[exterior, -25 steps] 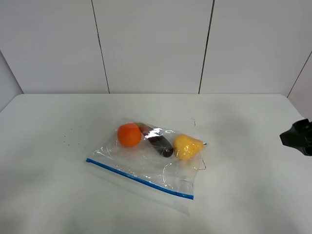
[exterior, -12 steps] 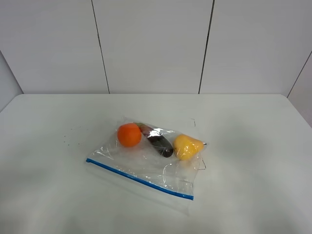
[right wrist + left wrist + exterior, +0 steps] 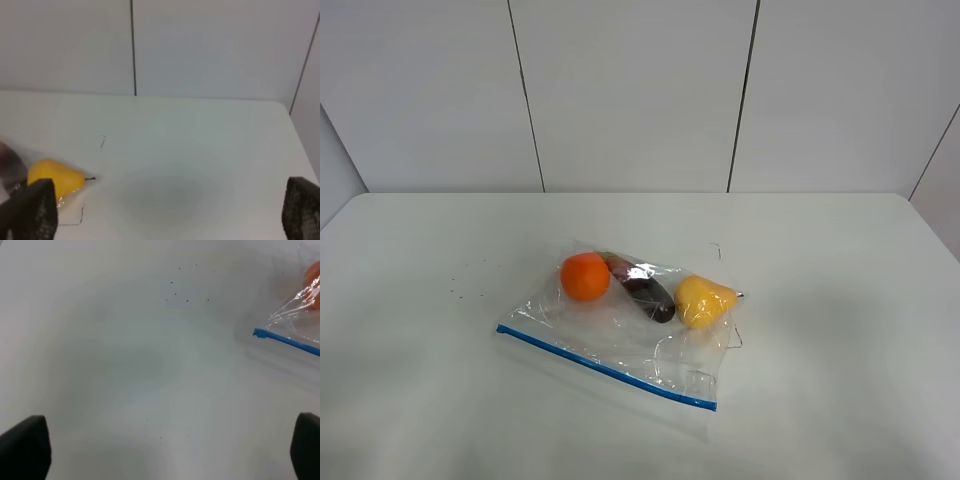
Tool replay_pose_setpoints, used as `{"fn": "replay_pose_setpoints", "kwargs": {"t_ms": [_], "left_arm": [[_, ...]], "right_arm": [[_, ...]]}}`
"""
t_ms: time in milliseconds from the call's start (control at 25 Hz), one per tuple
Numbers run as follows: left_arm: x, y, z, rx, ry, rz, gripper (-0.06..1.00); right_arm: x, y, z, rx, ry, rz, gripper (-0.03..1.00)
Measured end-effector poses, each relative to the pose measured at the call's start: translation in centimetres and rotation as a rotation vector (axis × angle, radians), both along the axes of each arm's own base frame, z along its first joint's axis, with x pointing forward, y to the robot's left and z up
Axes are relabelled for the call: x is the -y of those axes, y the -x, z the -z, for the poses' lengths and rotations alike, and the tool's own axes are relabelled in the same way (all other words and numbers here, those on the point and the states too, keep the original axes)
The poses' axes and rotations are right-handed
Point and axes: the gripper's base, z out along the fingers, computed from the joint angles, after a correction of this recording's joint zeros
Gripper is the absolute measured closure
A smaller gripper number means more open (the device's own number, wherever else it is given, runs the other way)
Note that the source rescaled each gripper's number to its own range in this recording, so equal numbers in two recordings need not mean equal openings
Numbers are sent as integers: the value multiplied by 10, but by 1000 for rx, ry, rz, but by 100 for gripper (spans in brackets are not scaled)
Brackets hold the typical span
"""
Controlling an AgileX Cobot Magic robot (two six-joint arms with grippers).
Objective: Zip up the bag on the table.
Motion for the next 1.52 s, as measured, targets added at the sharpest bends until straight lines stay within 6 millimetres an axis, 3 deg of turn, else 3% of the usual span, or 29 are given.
{"fn": "replay_pose_setpoints", "kwargs": {"t_ms": [280,760,1520], "left_arm": [[0,0,0,0,-1,-1,-6],[0,0,0,0,-2,-1,-6],[0,0,0,0,-2,-1,-6]], "right_arm": [[3,-3,7,-29,23,32,-3],[3,-17,41,-183,33,31,-3],[3,-18,43,-193,34,32,-3]]}}
